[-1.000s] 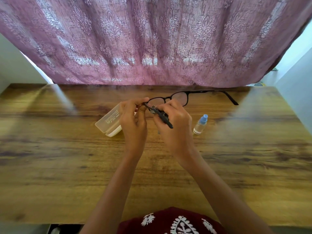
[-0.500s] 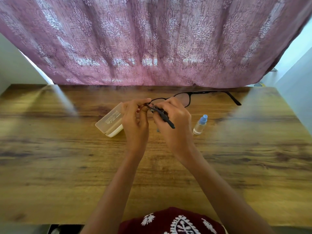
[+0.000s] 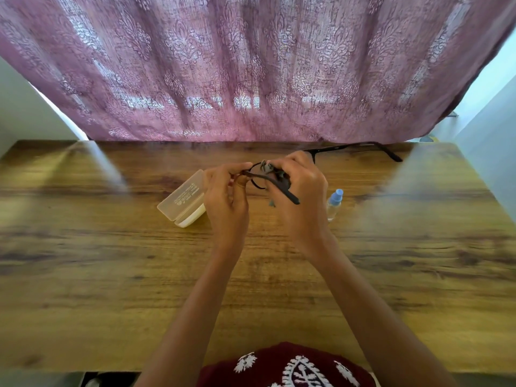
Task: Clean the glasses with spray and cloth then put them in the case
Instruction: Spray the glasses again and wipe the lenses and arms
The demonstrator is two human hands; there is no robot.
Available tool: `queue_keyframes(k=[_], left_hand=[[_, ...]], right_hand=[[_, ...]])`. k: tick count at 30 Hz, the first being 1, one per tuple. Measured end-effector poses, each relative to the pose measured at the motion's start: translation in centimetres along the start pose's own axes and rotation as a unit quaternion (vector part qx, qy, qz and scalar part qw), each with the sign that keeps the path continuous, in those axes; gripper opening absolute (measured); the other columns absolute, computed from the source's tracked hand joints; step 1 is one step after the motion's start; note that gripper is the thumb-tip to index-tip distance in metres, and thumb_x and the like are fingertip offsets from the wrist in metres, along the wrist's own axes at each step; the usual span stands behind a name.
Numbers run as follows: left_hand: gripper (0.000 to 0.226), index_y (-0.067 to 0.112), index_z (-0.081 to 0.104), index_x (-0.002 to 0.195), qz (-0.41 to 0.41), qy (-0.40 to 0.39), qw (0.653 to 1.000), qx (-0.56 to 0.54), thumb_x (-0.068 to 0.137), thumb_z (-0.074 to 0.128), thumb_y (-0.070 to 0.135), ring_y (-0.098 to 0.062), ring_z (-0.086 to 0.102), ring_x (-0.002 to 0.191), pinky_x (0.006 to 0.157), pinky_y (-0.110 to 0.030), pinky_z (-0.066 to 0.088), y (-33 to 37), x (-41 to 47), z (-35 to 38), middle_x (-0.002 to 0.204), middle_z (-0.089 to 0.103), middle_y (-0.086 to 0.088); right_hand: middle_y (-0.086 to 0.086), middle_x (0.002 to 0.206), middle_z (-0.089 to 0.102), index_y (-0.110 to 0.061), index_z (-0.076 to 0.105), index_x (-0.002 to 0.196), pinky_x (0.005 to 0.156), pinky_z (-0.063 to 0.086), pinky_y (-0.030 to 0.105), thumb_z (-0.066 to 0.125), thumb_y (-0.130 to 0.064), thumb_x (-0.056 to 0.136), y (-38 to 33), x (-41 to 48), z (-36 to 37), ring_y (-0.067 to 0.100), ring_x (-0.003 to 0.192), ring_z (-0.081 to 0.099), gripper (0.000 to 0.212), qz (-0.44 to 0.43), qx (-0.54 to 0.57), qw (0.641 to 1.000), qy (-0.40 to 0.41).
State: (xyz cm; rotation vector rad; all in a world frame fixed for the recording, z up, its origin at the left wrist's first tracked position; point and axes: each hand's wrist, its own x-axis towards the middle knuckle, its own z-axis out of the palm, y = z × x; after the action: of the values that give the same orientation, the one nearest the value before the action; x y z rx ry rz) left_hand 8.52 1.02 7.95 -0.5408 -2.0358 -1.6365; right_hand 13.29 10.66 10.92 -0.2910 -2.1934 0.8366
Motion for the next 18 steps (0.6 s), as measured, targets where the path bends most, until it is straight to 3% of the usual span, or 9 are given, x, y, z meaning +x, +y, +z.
queue_keyframes(k=[4, 7, 10, 13, 16, 18], left_hand=[[0.017, 0.019, 0.066, 0.098, -0.002, -0.002, 1.000, -0.003, 0.091, 0.059, 0.005, -0.017, 0.050, 0.081, 0.073, -0.010, 0.037, 0.0, 0.1, 0.0, 0.088, 0.049, 0.025], [0.020, 0.023, 0.064, 0.098, -0.020, 0.005, 1.000, -0.010, 0.091, 0.058, 0.005, -0.015, 0.049, 0.080, 0.072, -0.010, 0.037, 0.0, 0.2, -0.2, 0.089, 0.051, 0.034], [0.022, 0.021, 0.065, 0.099, -0.017, 0.016, 1.000, -0.021, 0.089, 0.054, 0.005, -0.015, 0.054, 0.084, 0.075, -0.014, 0.042, -0.3, 0.2, -0.6, 0.090, 0.051, 0.031], [0.024, 0.032, 0.062, 0.100, -0.011, 0.012, 0.999, -0.037, 0.089, 0.049, 0.016, -0.030, 0.062, 0.086, 0.076, -0.035, 0.051, -0.5, 0.3, -0.8, 0.093, 0.052, 0.032], [0.028, 0.037, 0.060, 0.099, 0.003, 0.018, 1.000, -0.025, 0.089, 0.052, 0.011, -0.027, 0.059, 0.082, 0.076, -0.036, 0.050, -0.4, 0.3, -0.9, 0.092, 0.052, 0.028], [0.032, 0.037, 0.058, 0.097, 0.000, 0.017, 0.999, -0.027, 0.089, 0.054, 0.006, -0.021, 0.055, 0.081, 0.077, -0.035, 0.048, -0.6, 0.2, -0.9, 0.092, 0.054, 0.030]], right_hand=[[0.002, 0.085, 0.062, -0.003, 0.072, 0.089, 0.052, 0.048, 0.017, 0.074, -0.004, 0.080, 0.6, 0.2, -0.5, 0.010, 0.058, 0.059, 0.009, 0.031, 0.036, 0.999, 0.002], [0.001, 0.089, 0.064, -0.010, 0.070, 0.093, 0.053, 0.054, 0.026, 0.072, -0.008, 0.084, 1.2, 0.0, -1.4, 0.013, 0.061, 0.065, 0.010, 0.072, 0.102, 0.991, 0.048], [0.005, 0.096, 0.062, -0.011, 0.070, 0.096, 0.047, 0.050, 0.015, 0.068, -0.005, 0.087, 2.0, -0.4, -2.1, 0.008, 0.055, 0.066, 0.011, 0.117, 0.126, 0.982, 0.076], [0.007, 0.098, 0.060, -0.009, 0.071, 0.098, 0.048, 0.046, 0.007, 0.068, -0.002, 0.086, 1.8, -0.5, -2.5, -0.004, 0.056, 0.063, 0.014, 0.149, 0.148, 0.973, 0.097], [-0.008, 0.076, 0.068, -0.014, 0.071, 0.097, 0.051, 0.045, 0.006, 0.069, -0.006, 0.086, 2.1, -0.3, -2.2, -0.008, 0.056, 0.061, 0.014, 0.205, 0.186, 0.957, 0.084], [-0.017, 0.067, 0.069, -0.025, 0.072, 0.092, 0.058, 0.054, 0.018, 0.073, -0.015, 0.084, 2.5, -0.1, -1.9, 0.003, 0.063, 0.066, 0.013, 0.246, 0.207, 0.944, 0.070]])
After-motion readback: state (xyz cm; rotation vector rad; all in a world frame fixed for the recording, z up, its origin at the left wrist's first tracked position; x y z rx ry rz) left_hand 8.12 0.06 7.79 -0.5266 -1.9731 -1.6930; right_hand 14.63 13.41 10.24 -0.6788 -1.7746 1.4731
